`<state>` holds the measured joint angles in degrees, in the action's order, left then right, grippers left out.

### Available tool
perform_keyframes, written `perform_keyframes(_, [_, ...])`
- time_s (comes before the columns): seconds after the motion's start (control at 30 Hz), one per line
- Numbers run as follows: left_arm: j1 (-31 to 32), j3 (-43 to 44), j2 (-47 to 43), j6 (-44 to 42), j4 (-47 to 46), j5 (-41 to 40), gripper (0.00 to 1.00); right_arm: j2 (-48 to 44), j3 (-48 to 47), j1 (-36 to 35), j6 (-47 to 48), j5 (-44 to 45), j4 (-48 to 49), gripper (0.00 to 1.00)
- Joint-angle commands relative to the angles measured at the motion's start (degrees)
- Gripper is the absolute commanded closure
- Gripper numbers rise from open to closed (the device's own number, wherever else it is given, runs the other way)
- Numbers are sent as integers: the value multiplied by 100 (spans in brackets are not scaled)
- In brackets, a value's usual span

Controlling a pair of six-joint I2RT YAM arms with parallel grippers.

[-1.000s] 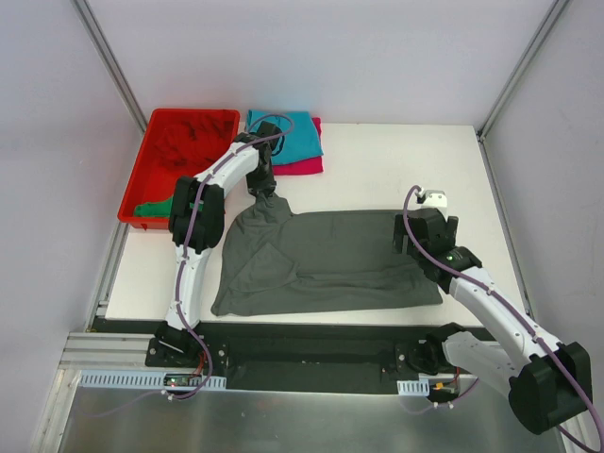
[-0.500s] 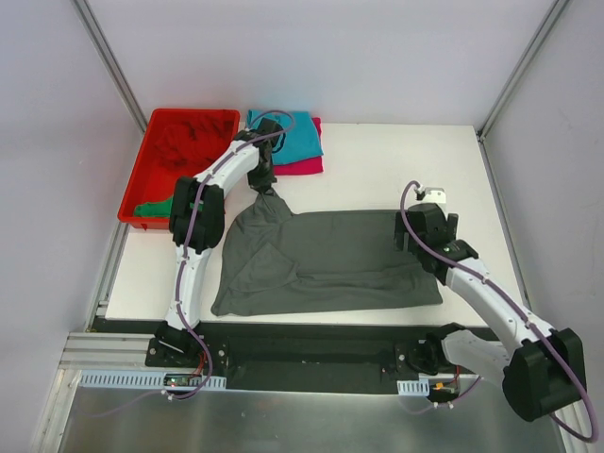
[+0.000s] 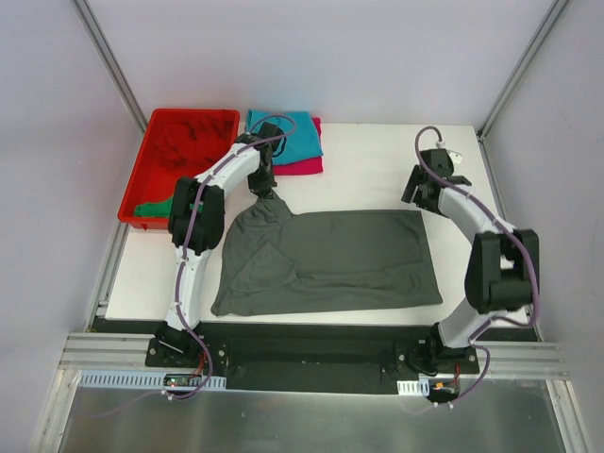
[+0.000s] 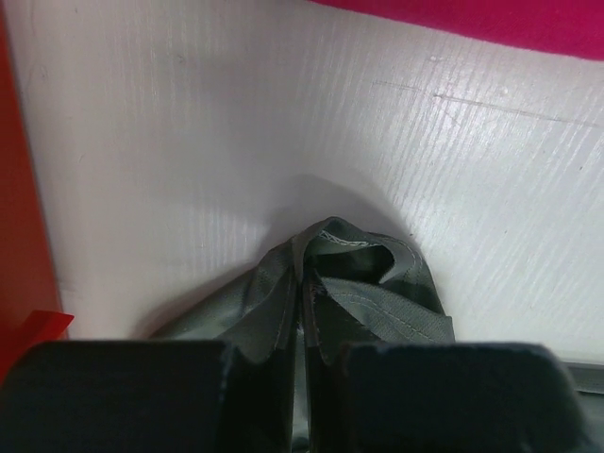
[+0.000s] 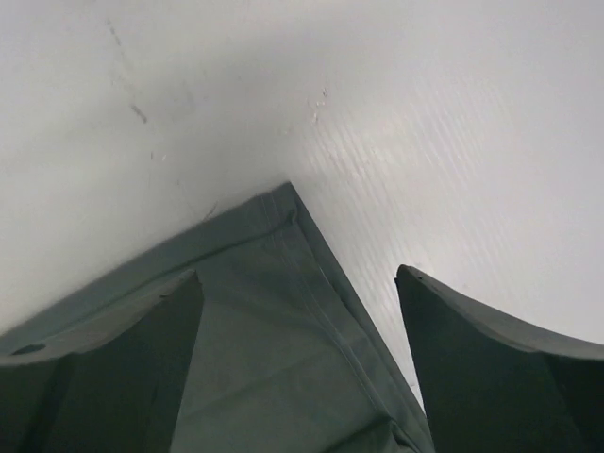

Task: Fold and stack the t-shirts
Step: Grap the side of the flattened tshirt furthest away from the robot with both arms

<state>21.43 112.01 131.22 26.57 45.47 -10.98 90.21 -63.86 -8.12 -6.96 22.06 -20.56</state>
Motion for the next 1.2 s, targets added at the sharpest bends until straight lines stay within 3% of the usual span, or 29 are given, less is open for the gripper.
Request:
perform_keyframes(0.0, [54, -30, -404, 77, -30, -158, 100, 1075, -1012, 398, -587, -571, -571, 18])
perform_keyframes(0.23, [45, -3, -299, 94, -74, -229, 100, 1788, -1446, 487, -675, -632, -713, 34])
perform_keyframes(0.37, [37, 32, -220, 42, -100, -246, 100, 1956, -1393, 495, -666, -791, -590, 51])
perform_keyframes(1.17, [10, -82, -237, 85, -162, -88, 100, 2501, -1726, 583, -1000, -958, -405, 50])
